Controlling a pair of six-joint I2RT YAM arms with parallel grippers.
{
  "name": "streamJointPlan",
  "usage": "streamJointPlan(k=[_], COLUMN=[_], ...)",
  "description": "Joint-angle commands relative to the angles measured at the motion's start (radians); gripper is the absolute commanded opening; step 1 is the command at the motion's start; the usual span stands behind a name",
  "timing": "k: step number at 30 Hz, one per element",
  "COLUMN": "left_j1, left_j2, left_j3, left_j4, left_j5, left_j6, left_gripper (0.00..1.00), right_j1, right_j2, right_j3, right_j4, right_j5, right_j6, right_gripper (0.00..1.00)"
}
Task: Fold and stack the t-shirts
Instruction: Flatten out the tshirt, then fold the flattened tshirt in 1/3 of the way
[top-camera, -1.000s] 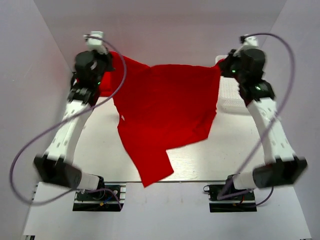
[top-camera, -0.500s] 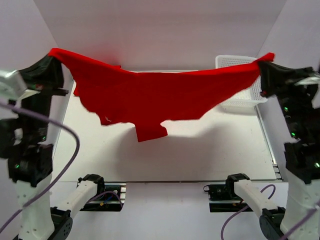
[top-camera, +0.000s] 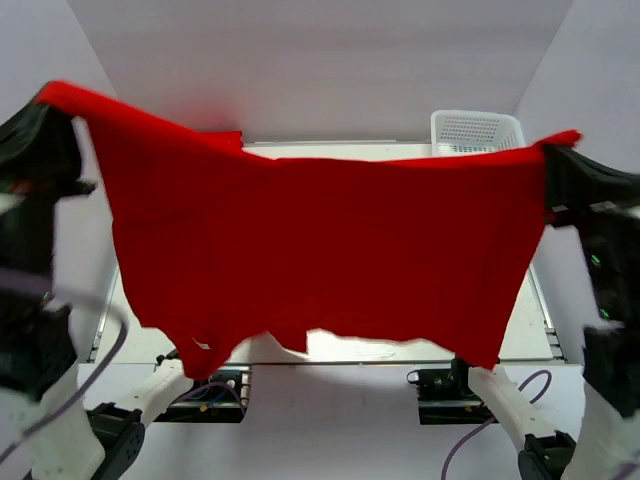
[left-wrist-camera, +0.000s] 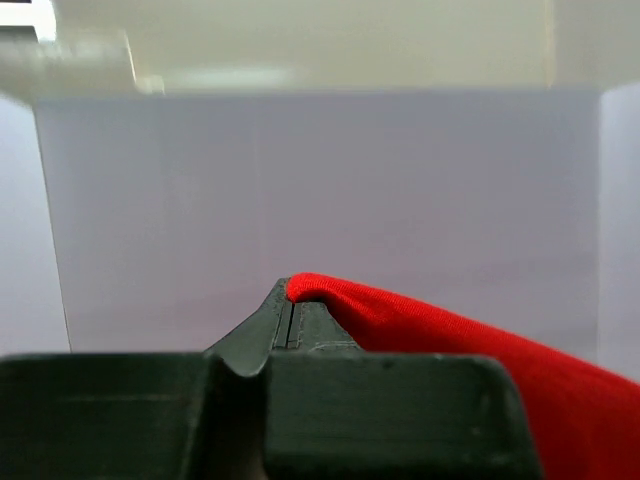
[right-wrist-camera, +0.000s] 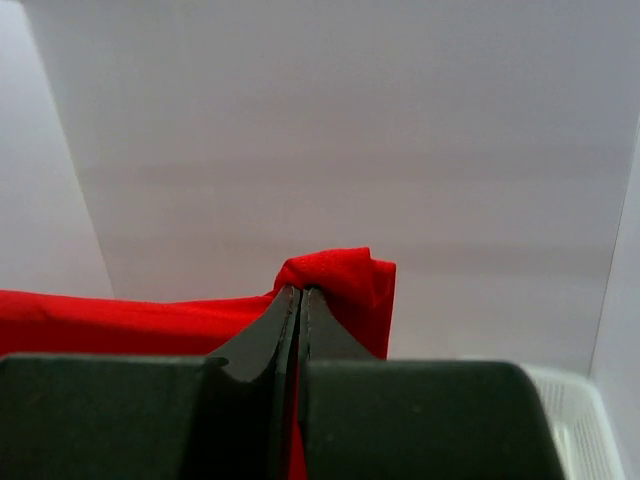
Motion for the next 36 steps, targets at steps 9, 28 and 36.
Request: streamJointPlan(k=[9, 28, 36], left_j1=[0.018, 0.099, 0.099], left_j2=[0.428, 1.154, 1.079], left_j3=[-0.383, -0.257, -0.369], left_j4=[0.121, 0.275, 0.275], left_j5=[-0.217, 0.045, 0.097], left_j6=[-0.009, -0.039, -0.051], left_gripper=[0.0, 0.0, 0.0], right_j1=[-0.004, -0.009, -0.009], right_j2=[0.268, 1.358, 1.453], right_j3=[-0.569, 0.021, 0.182], right_j4=[0.289, 0.226, 0.223], right_j5=[0.112, 0.042, 0.16], right_j6=[0.138, 0.04, -0.02], right_gripper=[0.0, 0.0, 0.0])
